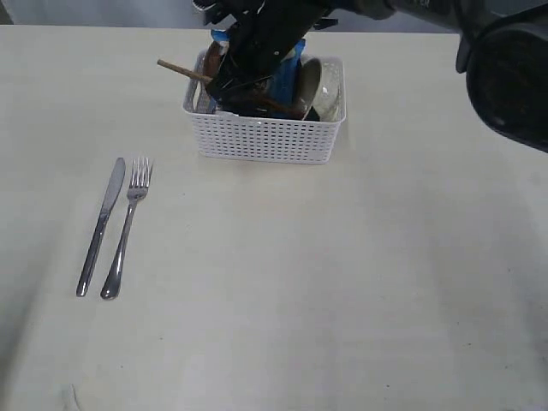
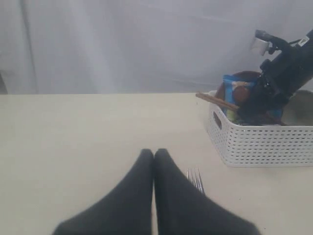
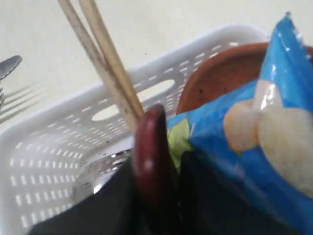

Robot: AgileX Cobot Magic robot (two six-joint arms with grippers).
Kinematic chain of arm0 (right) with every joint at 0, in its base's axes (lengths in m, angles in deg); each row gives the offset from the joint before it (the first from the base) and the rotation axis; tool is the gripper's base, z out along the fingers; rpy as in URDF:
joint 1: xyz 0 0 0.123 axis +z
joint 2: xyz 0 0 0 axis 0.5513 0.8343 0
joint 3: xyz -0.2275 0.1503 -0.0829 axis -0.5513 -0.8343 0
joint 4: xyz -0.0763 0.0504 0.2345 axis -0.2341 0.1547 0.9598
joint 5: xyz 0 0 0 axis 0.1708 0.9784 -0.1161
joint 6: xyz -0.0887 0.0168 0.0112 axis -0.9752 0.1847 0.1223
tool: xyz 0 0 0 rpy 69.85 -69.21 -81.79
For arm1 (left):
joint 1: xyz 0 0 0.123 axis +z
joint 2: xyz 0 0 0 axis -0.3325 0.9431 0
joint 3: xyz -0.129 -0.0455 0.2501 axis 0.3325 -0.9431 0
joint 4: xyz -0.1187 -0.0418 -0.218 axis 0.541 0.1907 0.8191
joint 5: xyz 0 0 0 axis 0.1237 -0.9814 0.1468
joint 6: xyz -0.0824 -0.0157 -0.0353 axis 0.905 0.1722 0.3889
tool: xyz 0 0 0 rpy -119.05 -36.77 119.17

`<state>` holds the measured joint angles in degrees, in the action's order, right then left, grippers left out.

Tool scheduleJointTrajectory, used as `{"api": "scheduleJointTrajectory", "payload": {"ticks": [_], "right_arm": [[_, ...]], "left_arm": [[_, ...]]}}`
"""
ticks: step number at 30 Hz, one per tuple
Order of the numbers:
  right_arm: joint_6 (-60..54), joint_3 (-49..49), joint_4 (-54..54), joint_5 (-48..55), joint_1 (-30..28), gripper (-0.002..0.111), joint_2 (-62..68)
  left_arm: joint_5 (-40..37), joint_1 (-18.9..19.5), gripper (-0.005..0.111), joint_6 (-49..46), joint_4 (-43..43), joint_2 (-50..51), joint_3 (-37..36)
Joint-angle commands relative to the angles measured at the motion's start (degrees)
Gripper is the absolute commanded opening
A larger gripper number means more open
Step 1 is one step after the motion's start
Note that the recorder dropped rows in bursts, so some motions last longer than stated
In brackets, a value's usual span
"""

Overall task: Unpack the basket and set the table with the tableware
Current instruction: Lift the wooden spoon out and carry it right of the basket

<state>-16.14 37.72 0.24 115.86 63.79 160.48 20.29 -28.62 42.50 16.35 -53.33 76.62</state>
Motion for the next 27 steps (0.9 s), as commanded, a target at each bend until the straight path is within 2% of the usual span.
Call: {"api": "scheduleJointTrajectory", "payload": {"ticks": [1,8,20,25,27], "right_arm": [[-0.60,-0.37,-1.84,0.61,0.02,0.000,1.09],[-0.60,0.63,-1.84,0.81,0.02,0.000,-1.05],[0.41,9.79,-1.84,3.75,0.02,0.000,-6.50],[3.98,13.34,-3.01,7.20,-0.09,0.000,-8.35],[9.17,14.85,-8.66,7.77,-0.24,0.000,-9.46]], "left_arm": [[0.36,-0.06,0.000,-0.02,0.18,-0.21,-0.16],[0.36,-0.06,0.000,-0.02,0.18,-0.21,-0.16],[0.36,-0.06,0.000,-0.02,0.18,-0.21,-0.16],[0.36,-0.06,0.000,-0.02,0.18,-0.21,-0.16],[0.36,-0.06,0.000,-0.02,0.18,-0.21,-0.16]]}}
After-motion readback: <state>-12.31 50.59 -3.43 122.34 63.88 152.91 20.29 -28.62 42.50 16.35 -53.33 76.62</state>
